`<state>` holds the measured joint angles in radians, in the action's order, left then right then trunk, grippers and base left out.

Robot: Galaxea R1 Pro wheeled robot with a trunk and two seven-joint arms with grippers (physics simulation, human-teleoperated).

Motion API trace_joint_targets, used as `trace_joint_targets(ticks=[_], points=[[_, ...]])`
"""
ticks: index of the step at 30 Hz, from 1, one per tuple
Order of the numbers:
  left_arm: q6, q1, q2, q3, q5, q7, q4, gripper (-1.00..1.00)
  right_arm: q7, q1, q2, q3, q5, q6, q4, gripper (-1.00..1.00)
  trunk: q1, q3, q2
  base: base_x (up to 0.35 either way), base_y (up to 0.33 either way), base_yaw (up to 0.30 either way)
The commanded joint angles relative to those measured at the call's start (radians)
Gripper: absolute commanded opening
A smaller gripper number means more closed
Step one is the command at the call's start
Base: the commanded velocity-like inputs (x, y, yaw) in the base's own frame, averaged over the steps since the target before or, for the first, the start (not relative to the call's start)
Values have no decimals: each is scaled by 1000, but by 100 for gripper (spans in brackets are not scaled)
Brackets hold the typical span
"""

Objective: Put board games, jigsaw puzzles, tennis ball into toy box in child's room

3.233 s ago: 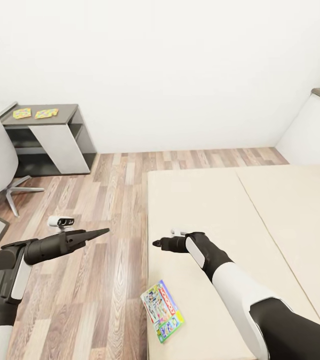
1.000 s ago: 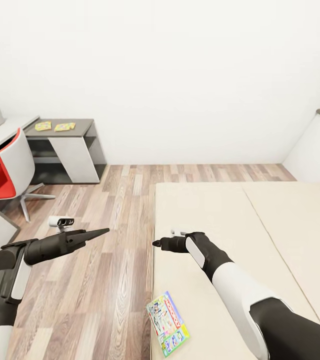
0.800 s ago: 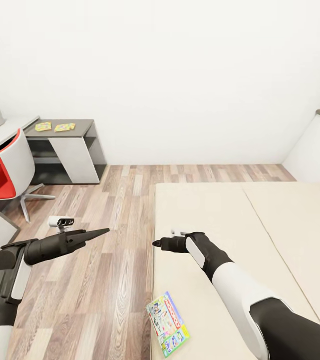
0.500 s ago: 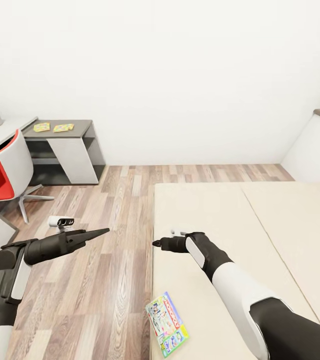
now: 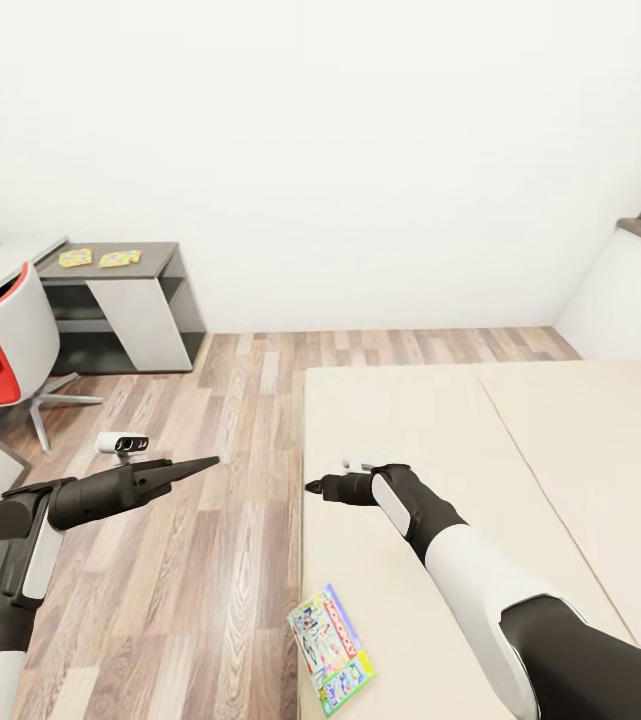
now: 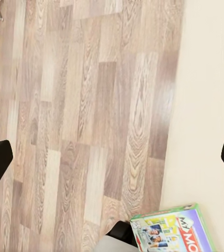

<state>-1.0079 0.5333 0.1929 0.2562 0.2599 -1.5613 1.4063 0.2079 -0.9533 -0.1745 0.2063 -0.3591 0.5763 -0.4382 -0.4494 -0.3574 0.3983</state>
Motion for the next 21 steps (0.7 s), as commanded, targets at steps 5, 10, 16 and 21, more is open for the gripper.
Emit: trace_joint_targets(ticks=[5,10,16,21], points=[[-11,0,0,0,-1,-3,1,100,2,-1,0,1,3,4,-1,100,-1,4,2,0,0,-118],[-11,0,0,0,-1,-3,0,100,2,-1,0,1,3,4,-1,100,-1,11,2,0,0,-46],[-11,0,0,0,-1,-3,0,100,2,-1,0,1,3,4,-1,100,-1,21,2,0,0,-8],[-11,0,0,0,-1,-2,0,100,2,-1,0,1,3,4,-1,100,-1,29,2,0,0,-1]])
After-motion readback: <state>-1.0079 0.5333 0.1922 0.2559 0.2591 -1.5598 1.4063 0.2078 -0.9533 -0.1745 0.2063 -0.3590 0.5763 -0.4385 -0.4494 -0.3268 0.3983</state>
